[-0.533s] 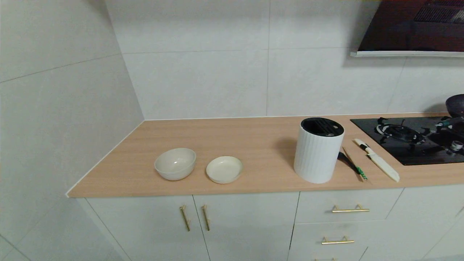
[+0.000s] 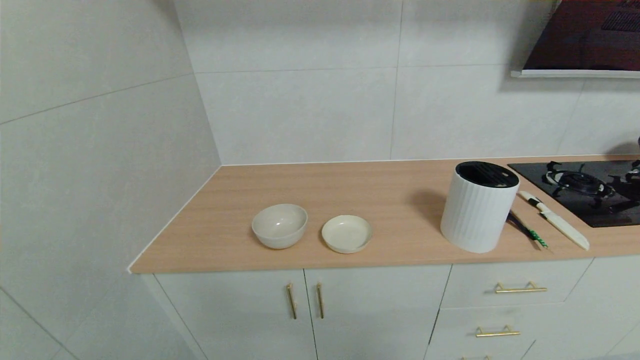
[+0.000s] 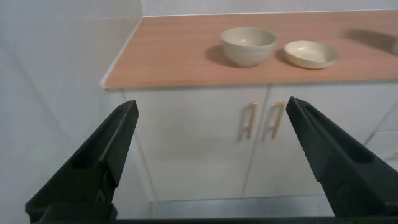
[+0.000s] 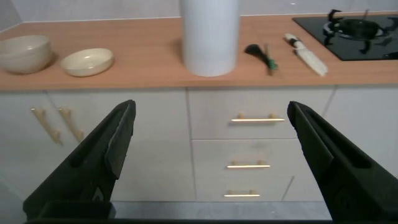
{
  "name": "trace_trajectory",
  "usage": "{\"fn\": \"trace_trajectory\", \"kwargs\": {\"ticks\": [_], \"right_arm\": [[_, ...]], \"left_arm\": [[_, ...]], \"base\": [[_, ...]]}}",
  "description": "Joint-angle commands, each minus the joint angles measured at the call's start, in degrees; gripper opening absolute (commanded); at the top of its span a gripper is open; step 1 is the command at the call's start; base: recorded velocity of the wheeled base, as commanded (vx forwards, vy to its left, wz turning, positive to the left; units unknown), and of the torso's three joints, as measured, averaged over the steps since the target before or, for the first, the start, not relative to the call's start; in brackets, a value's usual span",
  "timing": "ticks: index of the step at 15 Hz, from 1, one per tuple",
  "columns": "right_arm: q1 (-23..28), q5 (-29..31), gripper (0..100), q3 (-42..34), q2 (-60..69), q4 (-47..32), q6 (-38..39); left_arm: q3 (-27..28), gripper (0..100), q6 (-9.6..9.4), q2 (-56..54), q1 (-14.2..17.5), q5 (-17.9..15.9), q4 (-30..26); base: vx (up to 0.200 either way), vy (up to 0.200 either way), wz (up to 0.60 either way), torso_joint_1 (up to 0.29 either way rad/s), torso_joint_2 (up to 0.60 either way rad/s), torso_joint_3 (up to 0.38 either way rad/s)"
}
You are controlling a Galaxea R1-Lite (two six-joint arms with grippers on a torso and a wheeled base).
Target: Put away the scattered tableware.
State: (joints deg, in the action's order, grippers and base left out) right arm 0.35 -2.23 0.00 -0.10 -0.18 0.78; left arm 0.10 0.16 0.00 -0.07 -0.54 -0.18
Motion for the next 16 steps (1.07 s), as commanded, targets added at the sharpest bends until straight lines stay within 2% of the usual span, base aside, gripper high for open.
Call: {"fn": "trace_trajectory", "kwargs": {"ticks": [1, 5, 16], "right_arm": [[0.0, 0.0, 100, 0.0, 0.0, 0.0, 0.0], [0.0, 0.0, 100, 0.0, 0.0, 0.0, 0.1], [0.0, 0.0, 100, 0.0, 0.0, 0.0, 0.0]], "left_arm": [[0.0, 100, 0.02, 0.0, 0.0, 0.0, 0.0], [0.0, 100, 0.02, 0.0, 0.0, 0.0, 0.0], [0.0, 100, -0.25, 0.0, 0.0, 0.0, 0.0]], "base": [[0.000, 0.200, 0.00, 0.002, 0.01, 0.002], [0.000, 0.200, 0.00, -0.001, 0.00, 0.005], [0.000, 0.000, 0.00, 0.000, 0.00, 0.000]]}}
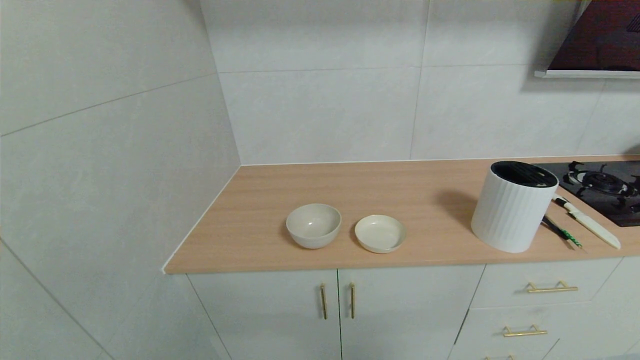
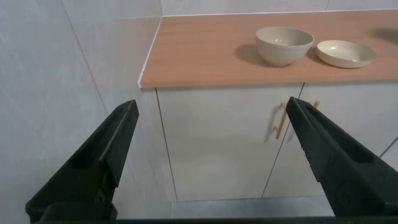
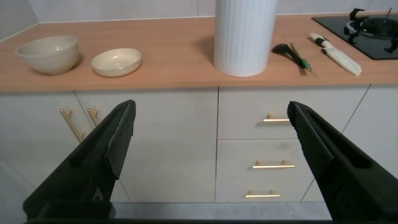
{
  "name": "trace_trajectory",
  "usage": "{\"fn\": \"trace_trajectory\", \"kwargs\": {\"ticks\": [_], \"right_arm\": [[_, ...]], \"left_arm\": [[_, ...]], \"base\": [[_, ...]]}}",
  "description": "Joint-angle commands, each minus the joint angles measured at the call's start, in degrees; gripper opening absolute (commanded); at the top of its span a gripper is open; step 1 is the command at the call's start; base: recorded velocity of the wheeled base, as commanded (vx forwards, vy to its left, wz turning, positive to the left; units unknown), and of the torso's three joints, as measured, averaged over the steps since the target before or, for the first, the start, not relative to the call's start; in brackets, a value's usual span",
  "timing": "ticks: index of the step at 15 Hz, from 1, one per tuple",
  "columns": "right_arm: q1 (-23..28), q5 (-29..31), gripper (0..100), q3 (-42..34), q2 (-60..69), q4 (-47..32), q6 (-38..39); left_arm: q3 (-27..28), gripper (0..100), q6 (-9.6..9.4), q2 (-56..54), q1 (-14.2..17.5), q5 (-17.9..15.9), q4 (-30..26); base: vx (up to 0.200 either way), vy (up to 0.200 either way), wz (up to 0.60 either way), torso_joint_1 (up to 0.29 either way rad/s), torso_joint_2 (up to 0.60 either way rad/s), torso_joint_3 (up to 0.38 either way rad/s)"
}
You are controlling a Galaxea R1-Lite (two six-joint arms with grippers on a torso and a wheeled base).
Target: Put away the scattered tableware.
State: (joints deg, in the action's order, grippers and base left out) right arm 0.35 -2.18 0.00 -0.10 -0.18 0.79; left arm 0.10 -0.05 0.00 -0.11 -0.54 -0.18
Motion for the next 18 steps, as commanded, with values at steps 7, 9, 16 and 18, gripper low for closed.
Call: {"fn": "trace_trajectory", "kwargs": {"ticks": [7, 9, 16, 18], "right_arm": [[0.0, 0.0, 100, 0.0, 0.0, 0.0, 0.0], [0.0, 0.0, 100, 0.0, 0.0, 0.0, 0.0], [0.0, 0.0, 100, 0.0, 0.0, 0.0, 0.0], [0.0, 0.0, 100, 0.0, 0.0, 0.0, 0.0]], "left_arm": [[0.0, 100, 0.05, 0.0, 0.0, 0.0, 0.0], [0.0, 100, 0.05, 0.0, 0.0, 0.0, 0.0], [0.0, 100, 0.05, 0.0, 0.0, 0.0, 0.0], [0.0, 100, 0.05, 0.0, 0.0, 0.0, 0.0]], "base": [[0.000, 0.000, 0.00, -0.074, 0.16, 0.086], [0.000, 0.000, 0.00, -0.234, 0.51, 0.278], [0.000, 0.000, 0.00, -0.240, 0.54, 0.299], [0.000, 0.000, 0.00, -0.227, 0.52, 0.293]]}}
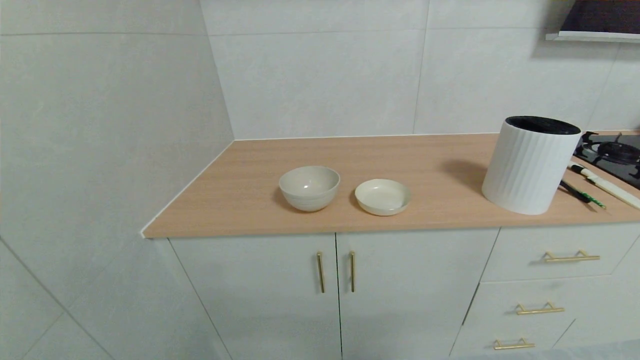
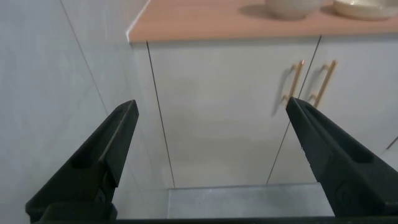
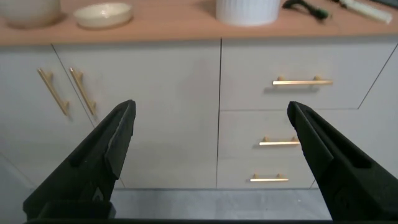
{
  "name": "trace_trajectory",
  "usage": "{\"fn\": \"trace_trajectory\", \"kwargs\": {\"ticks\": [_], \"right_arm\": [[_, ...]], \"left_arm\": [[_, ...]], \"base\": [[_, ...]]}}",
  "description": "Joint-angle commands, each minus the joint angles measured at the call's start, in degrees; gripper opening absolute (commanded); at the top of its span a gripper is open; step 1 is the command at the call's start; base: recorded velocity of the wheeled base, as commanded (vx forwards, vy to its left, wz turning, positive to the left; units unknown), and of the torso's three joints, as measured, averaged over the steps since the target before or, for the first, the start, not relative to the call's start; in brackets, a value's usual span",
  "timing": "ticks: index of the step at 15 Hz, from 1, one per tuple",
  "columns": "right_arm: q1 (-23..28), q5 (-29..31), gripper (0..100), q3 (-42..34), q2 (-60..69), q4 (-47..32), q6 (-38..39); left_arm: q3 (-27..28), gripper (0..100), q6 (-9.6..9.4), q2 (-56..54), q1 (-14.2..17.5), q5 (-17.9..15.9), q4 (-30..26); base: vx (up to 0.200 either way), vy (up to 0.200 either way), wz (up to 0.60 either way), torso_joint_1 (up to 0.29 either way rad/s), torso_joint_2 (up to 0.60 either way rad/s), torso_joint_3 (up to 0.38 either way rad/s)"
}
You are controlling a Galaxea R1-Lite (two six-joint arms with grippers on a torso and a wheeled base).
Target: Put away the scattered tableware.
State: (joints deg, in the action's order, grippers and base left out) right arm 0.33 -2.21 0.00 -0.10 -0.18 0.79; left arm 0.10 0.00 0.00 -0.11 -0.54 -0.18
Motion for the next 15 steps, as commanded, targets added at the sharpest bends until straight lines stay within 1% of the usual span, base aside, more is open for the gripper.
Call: {"fn": "trace_trajectory", "kwargs": {"ticks": [1, 7, 15], "right_arm": [[0.0, -0.1, 100, 0.0, 0.0, 0.0, 0.0], [0.0, -0.1, 100, 0.0, 0.0, 0.0, 0.0], [0.0, 0.0, 100, 0.0, 0.0, 0.0, 0.0]], "left_arm": [[0.0, 100, 0.00, 0.0, 0.0, 0.0, 0.0], [0.0, 100, 0.00, 0.0, 0.0, 0.0, 0.0], [0.0, 100, 0.00, 0.0, 0.0, 0.0, 0.0]], "base": [[0.000, 0.000, 0.00, -0.222, 0.51, 0.305], [0.000, 0.000, 0.00, -0.201, 0.50, 0.293], [0.000, 0.000, 0.00, -0.154, 0.47, 0.308]]}}
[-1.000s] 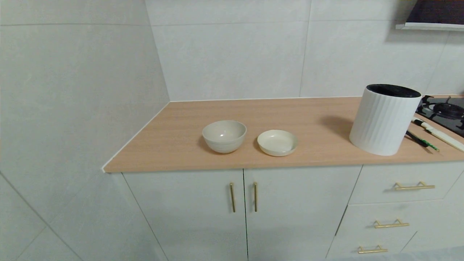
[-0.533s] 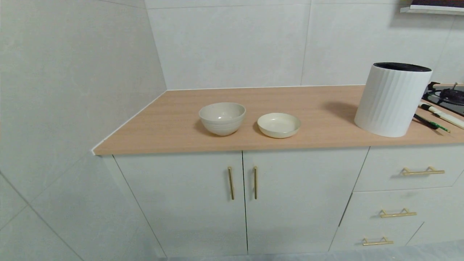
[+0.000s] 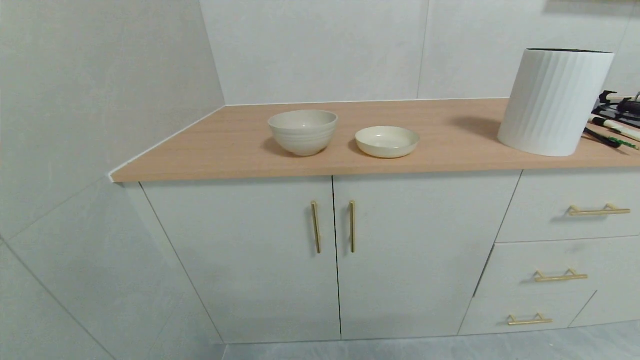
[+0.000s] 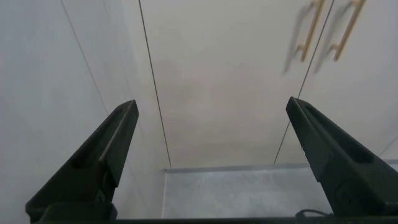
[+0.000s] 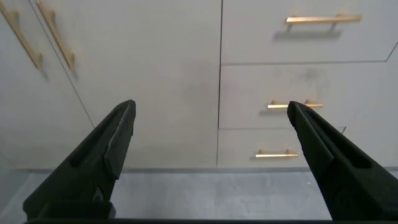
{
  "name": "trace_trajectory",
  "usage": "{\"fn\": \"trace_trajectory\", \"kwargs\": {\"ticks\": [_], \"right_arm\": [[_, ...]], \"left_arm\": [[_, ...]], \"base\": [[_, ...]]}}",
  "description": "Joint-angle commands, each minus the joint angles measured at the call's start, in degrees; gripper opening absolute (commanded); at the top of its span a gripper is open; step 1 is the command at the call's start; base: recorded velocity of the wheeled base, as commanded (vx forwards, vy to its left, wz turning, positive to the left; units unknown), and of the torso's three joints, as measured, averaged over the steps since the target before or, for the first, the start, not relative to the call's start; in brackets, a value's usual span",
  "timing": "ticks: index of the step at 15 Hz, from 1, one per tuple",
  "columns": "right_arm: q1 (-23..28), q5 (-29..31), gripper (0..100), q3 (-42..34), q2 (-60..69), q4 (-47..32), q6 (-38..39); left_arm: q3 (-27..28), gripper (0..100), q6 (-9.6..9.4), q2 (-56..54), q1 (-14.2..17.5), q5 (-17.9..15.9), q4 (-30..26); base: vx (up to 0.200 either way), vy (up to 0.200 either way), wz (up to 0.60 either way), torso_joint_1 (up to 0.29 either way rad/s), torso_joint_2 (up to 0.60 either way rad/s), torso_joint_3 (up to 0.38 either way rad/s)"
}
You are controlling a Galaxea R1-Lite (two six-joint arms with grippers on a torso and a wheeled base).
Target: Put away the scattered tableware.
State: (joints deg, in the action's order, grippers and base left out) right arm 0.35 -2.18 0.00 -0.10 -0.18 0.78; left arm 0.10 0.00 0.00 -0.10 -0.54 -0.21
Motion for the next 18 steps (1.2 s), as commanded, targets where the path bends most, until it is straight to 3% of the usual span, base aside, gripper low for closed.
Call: {"fn": "trace_trajectory", "kwargs": {"ticks": [1, 5, 13, 16, 18], "right_arm": [[0.0, 0.0, 100, 0.0, 0.0, 0.0, 0.0], [0.0, 0.0, 100, 0.0, 0.0, 0.0, 0.0], [0.0, 0.0, 100, 0.0, 0.0, 0.0, -0.1], [0.0, -0.1, 100, 0.0, 0.0, 0.1, 0.0], [0.0, -0.1, 100, 0.0, 0.0, 0.0, -0.1]], "left_arm": [[0.0, 100, 0.00, 0.0, 0.0, 0.0, 0.0], [0.0, 100, 0.00, 0.0, 0.0, 0.0, 0.0], [0.0, 100, 0.00, 0.0, 0.0, 0.0, 0.0], [0.0, 100, 0.00, 0.0, 0.0, 0.0, 0.0], [0.0, 100, 0.00, 0.0, 0.0, 0.0, 0.0]], "base": [[0.000, 0.000, 0.00, -0.119, 0.46, 0.330], [0.000, 0.000, 0.00, -0.073, 0.37, 0.292], [0.000, 0.000, 0.00, -0.007, 0.03, 0.016], [0.000, 0.000, 0.60, 0.001, 0.00, 0.004], [0.000, 0.000, 0.00, 0.000, 0.00, 0.000]]}}
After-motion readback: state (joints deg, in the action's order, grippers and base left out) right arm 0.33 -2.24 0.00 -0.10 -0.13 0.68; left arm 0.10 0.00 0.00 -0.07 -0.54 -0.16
